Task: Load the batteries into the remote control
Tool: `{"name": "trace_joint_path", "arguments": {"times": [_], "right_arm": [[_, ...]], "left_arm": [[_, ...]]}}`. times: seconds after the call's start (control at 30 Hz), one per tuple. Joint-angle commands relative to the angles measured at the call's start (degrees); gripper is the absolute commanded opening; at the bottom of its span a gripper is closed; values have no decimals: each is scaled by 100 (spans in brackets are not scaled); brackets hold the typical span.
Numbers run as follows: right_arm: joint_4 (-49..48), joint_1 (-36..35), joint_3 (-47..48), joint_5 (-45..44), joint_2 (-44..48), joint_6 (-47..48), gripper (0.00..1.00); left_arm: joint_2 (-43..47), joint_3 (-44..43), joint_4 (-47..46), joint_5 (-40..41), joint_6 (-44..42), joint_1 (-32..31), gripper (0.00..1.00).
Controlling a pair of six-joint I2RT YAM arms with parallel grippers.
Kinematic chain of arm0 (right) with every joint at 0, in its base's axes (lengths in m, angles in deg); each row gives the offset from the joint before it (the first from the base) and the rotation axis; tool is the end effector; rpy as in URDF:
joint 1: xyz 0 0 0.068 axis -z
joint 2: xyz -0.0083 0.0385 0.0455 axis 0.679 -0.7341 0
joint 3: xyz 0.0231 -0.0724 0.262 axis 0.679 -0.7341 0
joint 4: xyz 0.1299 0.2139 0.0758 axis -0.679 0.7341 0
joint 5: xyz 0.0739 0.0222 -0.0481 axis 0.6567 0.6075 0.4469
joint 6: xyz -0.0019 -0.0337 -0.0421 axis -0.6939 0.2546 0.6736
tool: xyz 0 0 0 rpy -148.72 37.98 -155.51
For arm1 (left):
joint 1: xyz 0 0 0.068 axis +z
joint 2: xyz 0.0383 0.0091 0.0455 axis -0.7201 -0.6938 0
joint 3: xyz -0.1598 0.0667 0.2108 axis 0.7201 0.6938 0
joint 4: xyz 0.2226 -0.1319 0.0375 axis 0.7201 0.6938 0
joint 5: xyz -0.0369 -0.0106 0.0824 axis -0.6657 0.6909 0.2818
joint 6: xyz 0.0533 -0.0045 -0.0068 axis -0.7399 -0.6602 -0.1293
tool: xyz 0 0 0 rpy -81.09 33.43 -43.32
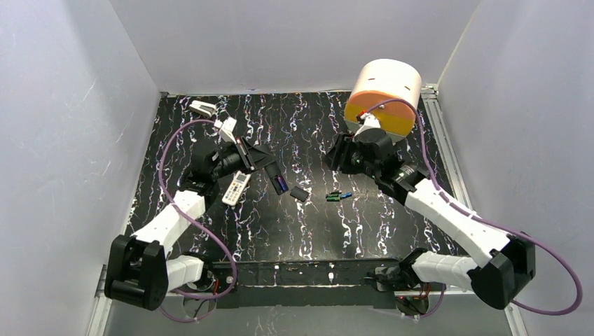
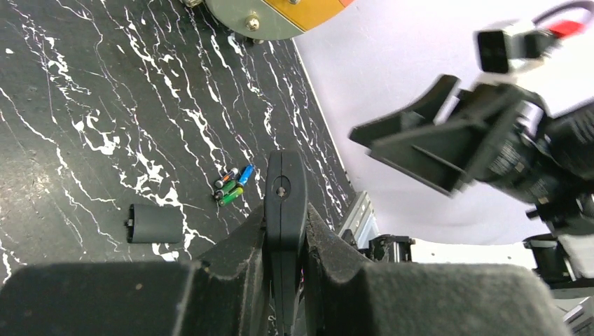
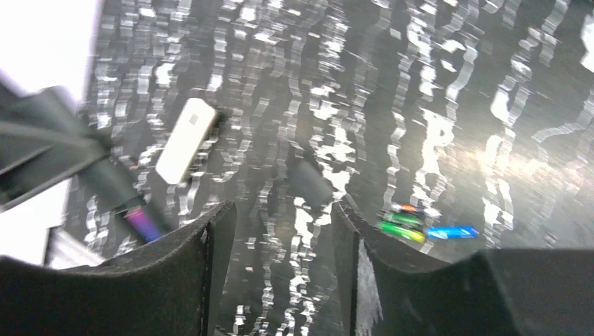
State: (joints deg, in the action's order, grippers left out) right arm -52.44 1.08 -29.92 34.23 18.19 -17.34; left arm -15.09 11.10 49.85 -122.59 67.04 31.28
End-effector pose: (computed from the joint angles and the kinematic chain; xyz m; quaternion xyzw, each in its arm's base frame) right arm 0.1967 0.1694 0.3354 -0.0042 0.8318 0.3096 0.4607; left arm 0.2483 -0.0894 0.2777 0.0237 0.7180 -0.5574 0.4162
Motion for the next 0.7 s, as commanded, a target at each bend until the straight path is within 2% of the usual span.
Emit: {"name": "trace_joint_path", "arguments": {"times": [0.0, 0.1, 0.23, 0.33, 0.47, 0.6, 0.67], "right_arm": [[1024, 474, 44, -118, -550, -120, 58], [1266, 601, -46, -391, -908, -382, 49], [742, 532, -402, -437, -1153, -378, 46], [163, 368, -521, -258, -1247, 642, 51], [-98, 354, -508, 331, -1307, 2280, 58], [163, 326, -387, 1133, -1697, 3485, 60], [362, 239, -249, 1073, -1955, 3776, 58]], "left_arm": [[551, 126, 362, 34, -528, 11, 0], [762, 196, 403, -115, -604, 11, 0], [863, 144, 404, -437, -713, 11, 0], [868, 89, 404, -620, -748, 11, 0], [934, 73, 403, -636, -736, 11, 0], [984, 92, 395, -540, -720, 11, 0], [1020, 98, 390, -472, -715, 13, 0]]}}
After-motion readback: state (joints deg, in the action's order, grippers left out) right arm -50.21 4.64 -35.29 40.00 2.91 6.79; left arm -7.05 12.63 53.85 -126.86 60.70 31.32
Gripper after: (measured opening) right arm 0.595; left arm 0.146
